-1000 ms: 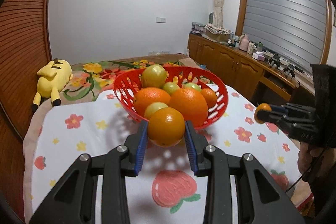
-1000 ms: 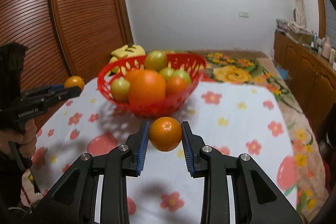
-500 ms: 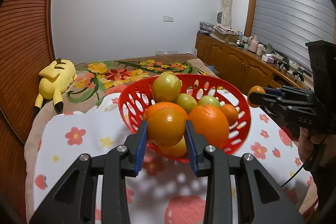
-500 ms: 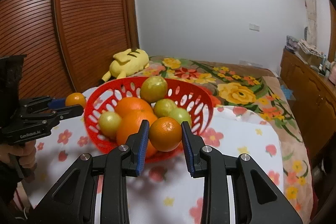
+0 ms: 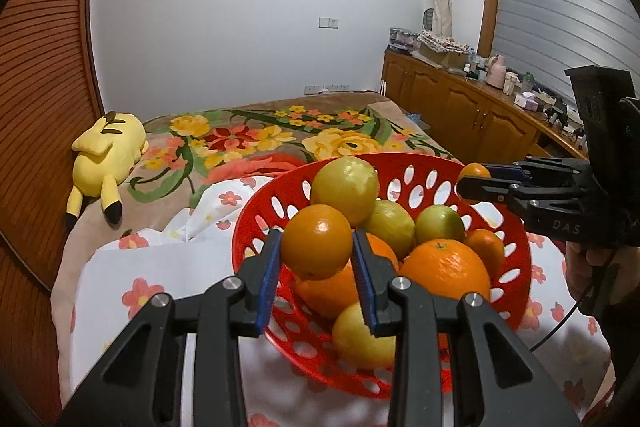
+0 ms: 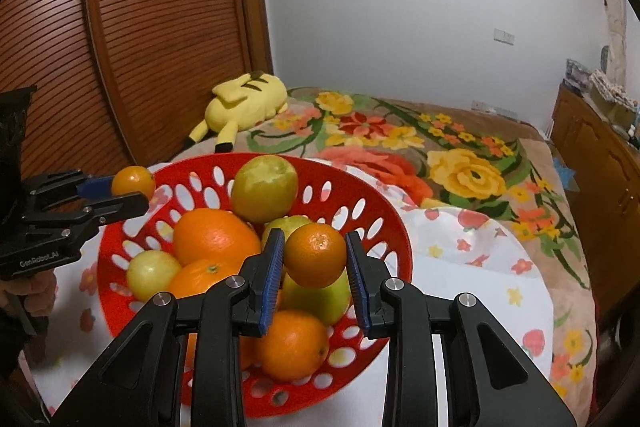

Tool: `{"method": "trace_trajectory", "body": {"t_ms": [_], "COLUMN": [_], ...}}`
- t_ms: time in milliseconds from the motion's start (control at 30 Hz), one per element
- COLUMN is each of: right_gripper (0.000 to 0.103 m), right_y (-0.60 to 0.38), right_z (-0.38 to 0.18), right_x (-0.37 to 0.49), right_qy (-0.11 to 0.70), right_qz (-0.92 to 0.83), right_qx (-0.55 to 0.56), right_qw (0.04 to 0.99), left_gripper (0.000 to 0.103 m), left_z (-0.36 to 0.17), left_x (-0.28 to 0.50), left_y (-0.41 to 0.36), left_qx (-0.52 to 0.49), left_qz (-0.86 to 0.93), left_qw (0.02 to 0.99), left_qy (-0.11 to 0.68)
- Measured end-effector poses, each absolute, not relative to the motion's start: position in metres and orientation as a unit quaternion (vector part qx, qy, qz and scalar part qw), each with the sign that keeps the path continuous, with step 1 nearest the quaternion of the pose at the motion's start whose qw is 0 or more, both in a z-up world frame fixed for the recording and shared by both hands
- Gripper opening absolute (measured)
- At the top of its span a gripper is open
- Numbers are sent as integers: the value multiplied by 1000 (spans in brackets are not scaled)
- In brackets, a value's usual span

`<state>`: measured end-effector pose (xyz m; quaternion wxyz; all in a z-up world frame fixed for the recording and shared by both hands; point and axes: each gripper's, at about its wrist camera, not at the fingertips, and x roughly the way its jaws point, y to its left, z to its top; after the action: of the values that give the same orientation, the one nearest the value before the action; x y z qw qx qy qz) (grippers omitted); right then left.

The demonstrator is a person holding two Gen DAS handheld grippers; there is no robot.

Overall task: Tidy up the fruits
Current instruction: 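Open the right gripper to drop its mandarin while the left gripper releases its mandarin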

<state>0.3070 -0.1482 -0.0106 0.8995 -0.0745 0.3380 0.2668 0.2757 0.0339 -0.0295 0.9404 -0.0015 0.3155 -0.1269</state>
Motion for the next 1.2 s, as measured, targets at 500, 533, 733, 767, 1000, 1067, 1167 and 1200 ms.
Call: {"method": "trace_trajectory", "body": {"t_ms": [500,533,733,767,1000,1067,1167,1200], "right_gripper": [34,34,34,34,34,34,34,34], "right_y": [-143,-144,-144,-144,-144,-144,-144,-145], "right_z": [-11,-10,-7,-6,-3,-3,-4,-4], "right_x": [324,323,316,314,307,305,303,302], "right_qy": [344,344,340,339,336,335,335,336], "right_qz": [279,279,282,283,288,289,290,290], "right_qx": [-77,-76,-76,-76,-75,-75,-74,-73], "right_qw": [893,893,894,894,894,894,893,893], "left_gripper": [33,33,34,34,34,34,37,44], "left_z": [-33,-33,-35,-36,-39,-40,-40,-40], "left_x": [308,310,317,317,318,318,316,315], "left_y": [36,36,34,34,36,36,35,35], "left_qx": [4,5,6,6,9,10,12,12], "left_qz": [-125,-124,-121,-121,-112,-109,-107,-106], "left_qw": [937,936,934,934,933,933,933,934], "left_qy": [327,329,337,337,342,343,343,342]}}
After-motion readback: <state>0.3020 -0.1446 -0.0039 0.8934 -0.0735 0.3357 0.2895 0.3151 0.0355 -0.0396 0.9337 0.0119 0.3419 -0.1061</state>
